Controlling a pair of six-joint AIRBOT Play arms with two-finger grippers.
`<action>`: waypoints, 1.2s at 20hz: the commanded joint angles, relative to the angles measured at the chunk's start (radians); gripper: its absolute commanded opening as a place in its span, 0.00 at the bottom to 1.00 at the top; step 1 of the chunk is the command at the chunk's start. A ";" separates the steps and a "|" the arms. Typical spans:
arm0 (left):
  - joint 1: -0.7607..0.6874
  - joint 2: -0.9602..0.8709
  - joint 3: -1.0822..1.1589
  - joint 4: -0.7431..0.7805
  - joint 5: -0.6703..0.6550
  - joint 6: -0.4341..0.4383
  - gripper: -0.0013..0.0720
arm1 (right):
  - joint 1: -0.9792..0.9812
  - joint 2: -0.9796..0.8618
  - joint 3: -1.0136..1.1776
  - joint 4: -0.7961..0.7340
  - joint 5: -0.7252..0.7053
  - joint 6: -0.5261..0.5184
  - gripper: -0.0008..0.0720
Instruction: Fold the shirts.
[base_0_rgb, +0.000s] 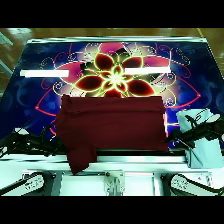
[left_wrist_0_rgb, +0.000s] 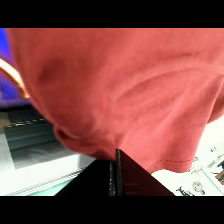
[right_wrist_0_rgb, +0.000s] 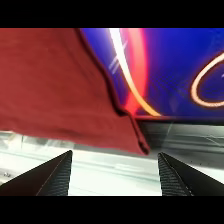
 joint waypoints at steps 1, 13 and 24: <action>0.001 0.001 0.003 -0.001 -0.006 0.000 0.07 | 0.001 0.000 -0.063 0.035 -0.068 0.001 0.88; 0.001 0.020 0.058 -0.020 -0.032 0.002 0.07 | 0.089 0.008 -0.116 0.146 -0.122 -0.140 0.11; -0.076 -0.093 0.599 -0.091 0.041 -0.127 0.06 | 0.311 0.002 0.273 0.077 -0.433 0.019 0.11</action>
